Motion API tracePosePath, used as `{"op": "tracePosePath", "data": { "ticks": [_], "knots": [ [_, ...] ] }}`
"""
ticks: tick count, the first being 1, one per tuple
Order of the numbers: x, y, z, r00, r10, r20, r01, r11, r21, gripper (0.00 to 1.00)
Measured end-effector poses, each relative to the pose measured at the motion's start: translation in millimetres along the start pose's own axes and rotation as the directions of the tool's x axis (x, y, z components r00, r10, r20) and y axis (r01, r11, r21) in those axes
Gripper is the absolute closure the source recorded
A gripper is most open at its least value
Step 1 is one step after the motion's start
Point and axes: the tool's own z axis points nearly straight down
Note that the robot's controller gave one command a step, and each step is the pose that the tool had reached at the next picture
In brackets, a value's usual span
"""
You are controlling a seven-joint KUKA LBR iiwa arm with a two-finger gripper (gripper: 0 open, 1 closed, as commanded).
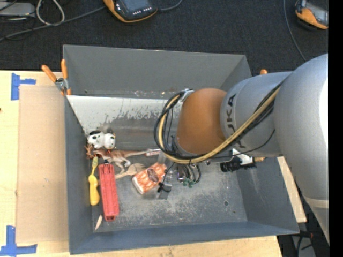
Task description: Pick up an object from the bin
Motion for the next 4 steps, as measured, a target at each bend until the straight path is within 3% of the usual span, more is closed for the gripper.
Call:
{"op": "tracePosePath", "data": {
  "ticks": [1, 2, 3, 4],
  "knots": [
    [-19.5, 1.9, 13.4, 0.998, -0.07, 0.0, 0.07, 0.998, -0.001, 1.0],
    [-19.6, 1.8, 13.4, 0.998, -0.07, 0.0, 0.07, 0.998, -0.001, 1.0],
    [-33.4, 16.4, 22.2, 0.979, -0.205, 0.001, 0.205, 0.979, 0.001, 1.0],
    [-39.9, 23.3, 24.7, 0.977, -0.212, 0.001, 0.212, 0.977, -0.002, 1.0]
  ]
}}
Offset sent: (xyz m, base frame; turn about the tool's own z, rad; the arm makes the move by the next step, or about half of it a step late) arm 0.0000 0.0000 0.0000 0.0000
